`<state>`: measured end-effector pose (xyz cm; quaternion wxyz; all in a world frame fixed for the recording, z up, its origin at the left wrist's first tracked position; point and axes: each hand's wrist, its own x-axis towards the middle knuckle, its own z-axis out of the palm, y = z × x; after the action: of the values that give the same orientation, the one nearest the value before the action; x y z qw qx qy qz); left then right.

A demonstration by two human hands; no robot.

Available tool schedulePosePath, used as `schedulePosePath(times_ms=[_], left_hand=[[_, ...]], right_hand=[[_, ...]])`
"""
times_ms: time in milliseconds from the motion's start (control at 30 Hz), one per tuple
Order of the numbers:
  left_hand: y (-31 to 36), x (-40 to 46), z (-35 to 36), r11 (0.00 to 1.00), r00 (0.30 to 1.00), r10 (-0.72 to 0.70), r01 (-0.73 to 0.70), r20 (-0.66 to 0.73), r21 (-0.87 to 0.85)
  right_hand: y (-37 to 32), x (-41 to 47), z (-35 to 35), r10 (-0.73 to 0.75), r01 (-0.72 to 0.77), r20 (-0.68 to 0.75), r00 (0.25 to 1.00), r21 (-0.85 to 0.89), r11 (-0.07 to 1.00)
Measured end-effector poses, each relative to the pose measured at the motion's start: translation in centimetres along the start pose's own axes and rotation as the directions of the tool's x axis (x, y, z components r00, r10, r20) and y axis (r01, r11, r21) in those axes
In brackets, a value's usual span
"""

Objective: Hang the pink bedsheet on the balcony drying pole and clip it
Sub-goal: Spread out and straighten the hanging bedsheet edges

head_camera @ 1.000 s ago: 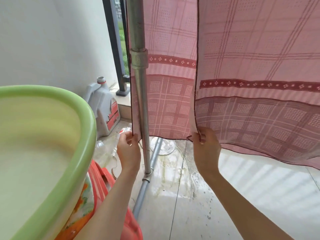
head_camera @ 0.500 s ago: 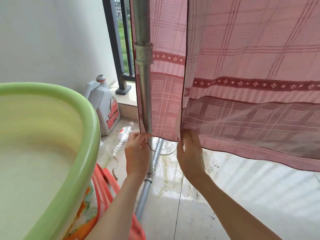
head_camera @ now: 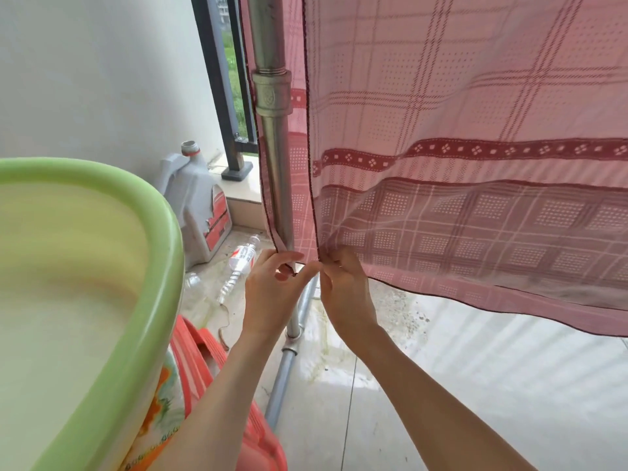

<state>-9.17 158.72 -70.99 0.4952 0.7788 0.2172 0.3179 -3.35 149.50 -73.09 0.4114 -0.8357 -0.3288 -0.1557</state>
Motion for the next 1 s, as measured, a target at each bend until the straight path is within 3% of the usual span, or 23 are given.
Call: schedulePosePath(times_ms=[100,200,233,267,333,367,400,433,467,500,567,800,900,1000], left_hand=[[0.5,0.3,0.2,0.997,0.998,0.054,-0.051,-0.042,0.058],[0.7,0.4,0.3,0.987,0.989,0.119,-0.108,-0.087,0.122],[0.7,0.5,0.3,0.986,0.987,0.120,-0.106,-0.107,0.128],[0.6,0.6,0.2,0.987,0.986,0.115,-0.099,-0.122,0.130],[0.5,0.8,0.1,0.988,0.986,0.099,-0.081,-0.132,0.134],[0.4,0.9,0.1,0.989,0.987,0.085,-0.067,-0.136,0.131],[0.3,1.0,0.1,0.993,0.988,0.061,-0.045,-0.144,0.113],[0.2,1.1,0.1,0.997,0.988,0.028,-0.016,-0.154,0.078],[0.2,1.1,0.1,0.999,0.987,-0.007,0.013,-0.159,0.033],[0.1,1.1,0.2,0.999,0.986,-0.040,0.039,-0.160,-0.013],[-0.1,1.2,0.4,0.992,0.984,-0.089,0.075,-0.153,-0.097],[-1.1,1.8,0.4,0.967,0.966,-0.170,0.125,-0.195,-0.222],[-1.7,2.5,0.1,0.935,0.947,-0.238,0.163,-0.215,-0.316],[-2.0,2.8,0.2,0.919,0.947,-0.240,0.151,-0.211,-0.365]], right_hand=[[-0.8,-0.6,0.6,0.070,-0.071,0.011,0.997,0.123,0.990],[-0.7,-1.1,1.2,-0.076,0.074,0.019,0.997,0.055,0.996],[-0.6,-1.1,1.2,-0.056,0.053,0.021,0.998,0.089,0.995],[-0.5,-1.2,1.1,0.004,-0.006,0.016,1.000,0.157,0.988],[-0.2,-1.7,0.5,0.257,-0.256,0.042,0.965,0.352,0.900],[0.1,-1.7,0.0,0.410,-0.410,0.108,0.906,0.469,0.782],[0.4,-1.6,-0.5,0.534,-0.545,0.219,0.817,0.595,0.590],[0.7,-1.5,-1.0,0.602,-0.626,0.355,0.715,0.708,0.327],[1.0,-1.3,-1.5,0.613,-0.639,0.474,0.631,0.766,0.065],[1.2,-1.0,-2.0,0.604,-0.610,0.544,0.582,0.783,-0.118],[1.3,-0.6,-2.7,0.589,-0.545,0.581,0.561,0.796,-0.265],[3.1,-0.3,-4.5,0.600,-0.489,0.530,0.598,0.835,-0.250],[4.4,-0.6,-4.7,0.642,-0.448,0.519,0.564,0.846,-0.291],[5.2,-1.0,-4.3,0.681,-0.474,0.503,0.532,0.844,-0.253]])
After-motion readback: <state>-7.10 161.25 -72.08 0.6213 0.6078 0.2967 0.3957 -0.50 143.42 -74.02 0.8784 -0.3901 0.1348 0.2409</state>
